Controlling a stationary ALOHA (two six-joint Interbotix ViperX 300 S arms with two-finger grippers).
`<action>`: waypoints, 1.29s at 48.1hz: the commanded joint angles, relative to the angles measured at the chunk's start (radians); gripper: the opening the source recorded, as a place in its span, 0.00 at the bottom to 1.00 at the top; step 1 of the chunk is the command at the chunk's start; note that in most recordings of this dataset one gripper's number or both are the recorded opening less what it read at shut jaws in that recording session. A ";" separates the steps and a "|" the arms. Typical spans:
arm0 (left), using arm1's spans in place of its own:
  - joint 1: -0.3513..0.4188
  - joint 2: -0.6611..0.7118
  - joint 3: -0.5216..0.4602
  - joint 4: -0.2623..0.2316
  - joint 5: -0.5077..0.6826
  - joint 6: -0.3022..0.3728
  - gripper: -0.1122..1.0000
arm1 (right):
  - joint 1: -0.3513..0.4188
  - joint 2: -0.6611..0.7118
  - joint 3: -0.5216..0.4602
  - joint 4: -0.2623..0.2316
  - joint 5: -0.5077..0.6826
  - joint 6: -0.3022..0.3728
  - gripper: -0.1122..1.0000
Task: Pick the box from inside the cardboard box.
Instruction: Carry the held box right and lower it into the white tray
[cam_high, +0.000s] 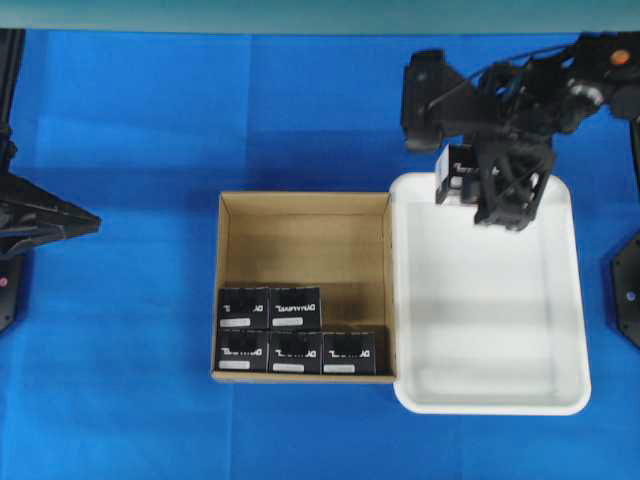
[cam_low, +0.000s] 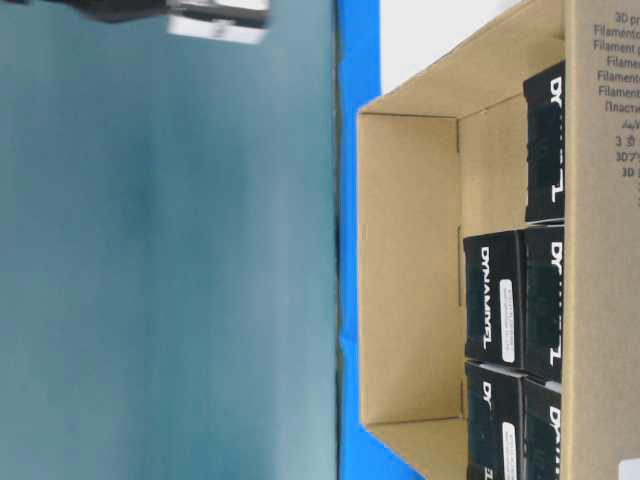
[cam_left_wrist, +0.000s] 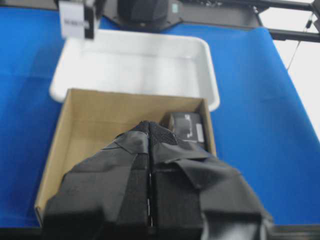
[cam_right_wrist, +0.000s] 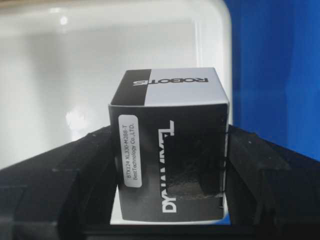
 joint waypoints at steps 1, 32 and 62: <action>0.000 0.008 -0.032 0.003 -0.009 -0.002 0.05 | 0.015 0.023 0.046 0.003 -0.077 -0.002 0.65; 0.000 0.017 -0.038 0.003 -0.009 -0.002 0.05 | 0.038 0.235 0.146 -0.003 -0.348 -0.008 0.65; 0.000 0.017 -0.038 0.002 -0.009 -0.002 0.05 | 0.032 0.268 0.141 -0.002 -0.359 -0.032 0.65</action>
